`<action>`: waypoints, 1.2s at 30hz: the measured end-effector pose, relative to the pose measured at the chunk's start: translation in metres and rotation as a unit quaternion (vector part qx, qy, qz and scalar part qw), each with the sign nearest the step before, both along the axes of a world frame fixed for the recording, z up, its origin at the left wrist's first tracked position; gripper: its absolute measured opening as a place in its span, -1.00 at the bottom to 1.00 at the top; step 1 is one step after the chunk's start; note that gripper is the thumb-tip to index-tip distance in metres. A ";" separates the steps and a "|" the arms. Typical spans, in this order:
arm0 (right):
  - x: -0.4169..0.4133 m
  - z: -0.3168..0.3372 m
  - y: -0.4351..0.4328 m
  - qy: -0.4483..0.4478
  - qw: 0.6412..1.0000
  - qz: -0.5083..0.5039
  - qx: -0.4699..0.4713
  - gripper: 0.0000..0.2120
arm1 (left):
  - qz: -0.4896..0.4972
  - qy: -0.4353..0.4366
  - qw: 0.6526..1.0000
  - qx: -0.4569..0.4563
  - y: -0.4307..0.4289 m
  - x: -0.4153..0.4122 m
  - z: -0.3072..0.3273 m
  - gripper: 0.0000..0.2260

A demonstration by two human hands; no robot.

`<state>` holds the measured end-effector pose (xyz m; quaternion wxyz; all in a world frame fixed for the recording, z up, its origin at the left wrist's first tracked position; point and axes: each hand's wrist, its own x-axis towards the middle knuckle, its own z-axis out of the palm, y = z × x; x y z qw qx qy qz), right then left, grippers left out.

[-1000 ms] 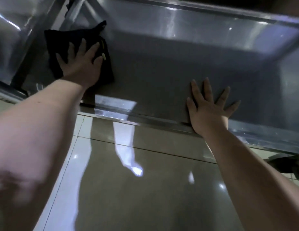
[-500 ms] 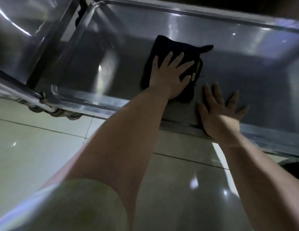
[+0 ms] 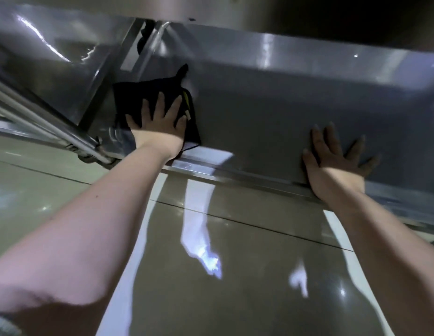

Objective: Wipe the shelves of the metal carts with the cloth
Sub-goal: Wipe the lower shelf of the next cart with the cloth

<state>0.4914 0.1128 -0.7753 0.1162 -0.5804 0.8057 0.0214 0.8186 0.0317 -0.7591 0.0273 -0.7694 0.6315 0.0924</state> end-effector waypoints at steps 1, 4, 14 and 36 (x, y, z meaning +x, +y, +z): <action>0.000 0.000 0.000 0.004 1.000 0.001 0.000 -0.46 | -0.008 -0.001 1.000 0.000 0.003 -0.018 -0.001 -0.54; 0.001 0.000 0.000 0.016 1.000 0.005 0.001 -0.45 | -0.078 0.004 0.997 -0.022 0.017 -0.090 -0.006 -0.53; -0.003 0.005 0.002 0.006 1.000 0.015 0.009 -0.48 | -0.257 0.029 0.965 -0.037 0.048 -0.142 -0.004 -0.51; -0.060 0.065 0.039 -0.409 0.886 -0.125 -0.178 -0.73 | -0.279 0.039 0.950 0.134 0.152 -0.307 0.026 -0.50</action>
